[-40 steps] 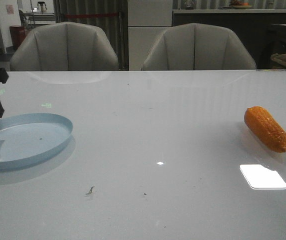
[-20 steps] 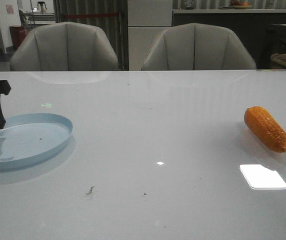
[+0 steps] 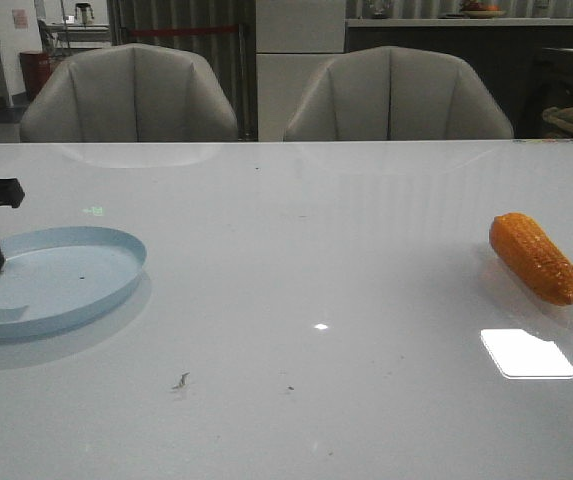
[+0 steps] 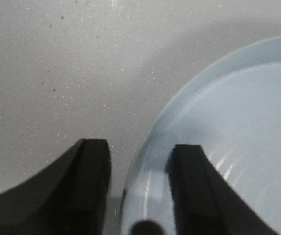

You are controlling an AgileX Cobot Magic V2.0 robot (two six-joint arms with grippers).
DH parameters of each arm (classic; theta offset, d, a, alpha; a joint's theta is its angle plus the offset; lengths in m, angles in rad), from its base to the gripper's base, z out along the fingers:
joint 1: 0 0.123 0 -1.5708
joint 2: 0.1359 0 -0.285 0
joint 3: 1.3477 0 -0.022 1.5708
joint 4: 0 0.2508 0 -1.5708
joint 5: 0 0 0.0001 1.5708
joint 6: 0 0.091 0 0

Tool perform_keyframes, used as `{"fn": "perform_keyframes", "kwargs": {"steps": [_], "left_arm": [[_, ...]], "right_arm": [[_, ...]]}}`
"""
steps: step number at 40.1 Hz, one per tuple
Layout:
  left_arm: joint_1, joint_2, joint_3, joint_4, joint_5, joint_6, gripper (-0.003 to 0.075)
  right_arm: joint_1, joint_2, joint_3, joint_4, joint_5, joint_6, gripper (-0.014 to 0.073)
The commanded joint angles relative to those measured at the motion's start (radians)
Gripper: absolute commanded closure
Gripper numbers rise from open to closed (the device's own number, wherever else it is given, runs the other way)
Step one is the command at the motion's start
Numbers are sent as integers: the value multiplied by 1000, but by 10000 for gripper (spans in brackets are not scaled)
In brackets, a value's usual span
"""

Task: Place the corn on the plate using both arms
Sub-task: 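Lower the left gripper onto the rim of the pale blue plate, then grip the plate rim and drag it toward the table center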

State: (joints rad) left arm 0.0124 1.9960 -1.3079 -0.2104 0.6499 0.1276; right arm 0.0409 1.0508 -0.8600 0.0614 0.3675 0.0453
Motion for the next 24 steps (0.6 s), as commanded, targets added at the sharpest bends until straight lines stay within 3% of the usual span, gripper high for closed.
{"fn": "perform_keyframes", "kwargs": {"steps": [1,2,12,24], "left_arm": [[1,-42,-23,-12,-11,3,587],[1,-42,-23,-12,-11,3,637],[1,-46,-140,-89,66,3,617],[-25,-46,-366,-366,174,3,617]], "right_arm": [[-1,-13,-32,-6,-69,-2,85],[-1,-13,-32,-6,-69,-2,85],[-1,-13,-32,-6,-69,-2,85],[-1,-13,-32,-6,-69,-2,85]]}}
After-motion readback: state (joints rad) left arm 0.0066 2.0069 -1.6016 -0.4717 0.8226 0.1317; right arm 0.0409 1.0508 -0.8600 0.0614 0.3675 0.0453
